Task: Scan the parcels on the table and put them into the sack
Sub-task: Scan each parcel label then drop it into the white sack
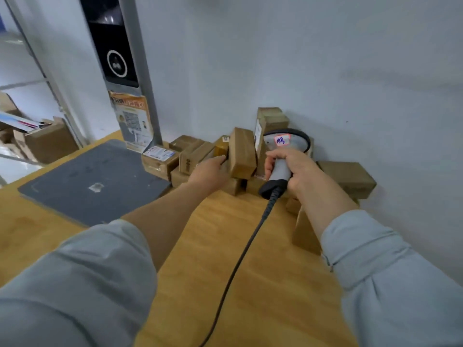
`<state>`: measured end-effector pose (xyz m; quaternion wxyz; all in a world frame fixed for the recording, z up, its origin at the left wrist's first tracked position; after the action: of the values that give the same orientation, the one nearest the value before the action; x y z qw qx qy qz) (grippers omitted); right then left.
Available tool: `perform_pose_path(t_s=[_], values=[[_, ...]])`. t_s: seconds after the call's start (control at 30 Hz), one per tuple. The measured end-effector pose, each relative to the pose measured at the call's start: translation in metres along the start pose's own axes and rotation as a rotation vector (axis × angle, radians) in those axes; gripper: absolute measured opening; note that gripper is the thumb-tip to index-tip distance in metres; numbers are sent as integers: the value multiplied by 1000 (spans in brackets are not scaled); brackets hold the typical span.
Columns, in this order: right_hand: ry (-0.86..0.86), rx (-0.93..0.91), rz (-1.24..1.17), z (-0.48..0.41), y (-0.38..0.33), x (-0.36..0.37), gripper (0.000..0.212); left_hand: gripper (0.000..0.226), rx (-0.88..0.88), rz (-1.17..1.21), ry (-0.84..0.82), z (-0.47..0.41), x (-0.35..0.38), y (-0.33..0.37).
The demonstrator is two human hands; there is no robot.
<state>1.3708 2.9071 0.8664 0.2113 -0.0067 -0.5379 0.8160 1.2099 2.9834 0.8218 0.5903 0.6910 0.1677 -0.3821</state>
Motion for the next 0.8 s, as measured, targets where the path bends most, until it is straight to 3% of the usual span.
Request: perform_pose_path(t_s=[0.13,0.37,0.53,0.63,0.8], values=[[62,-52,3,-29,-28,-28,24,57,65,-4,-12,-54,19,42],[113,60,-102,-88,-6,-63,15,44,216,-127,12,-154,54,89],[101,88,-192,-115,0,-81,23,71,338,-238,25,-201,73,109],[120,59,-172,-122,3,-90,19,78,369,-236,-49,-215,87,114],[161,-2,-130,-119,8,-100,14,74,310,-314,-23,-206,96,117]])
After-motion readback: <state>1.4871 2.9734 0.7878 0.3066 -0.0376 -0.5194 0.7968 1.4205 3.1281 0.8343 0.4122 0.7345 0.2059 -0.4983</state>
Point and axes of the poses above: each hand's wrist, its own z-axis away from the middle knuckle, its own x-axis out of the palm, y = z × x, the point moved 2 cm from there along -z, towards the middle knuckle, and after that the axes turned 9 degrees about z, right-handed, at the moved point
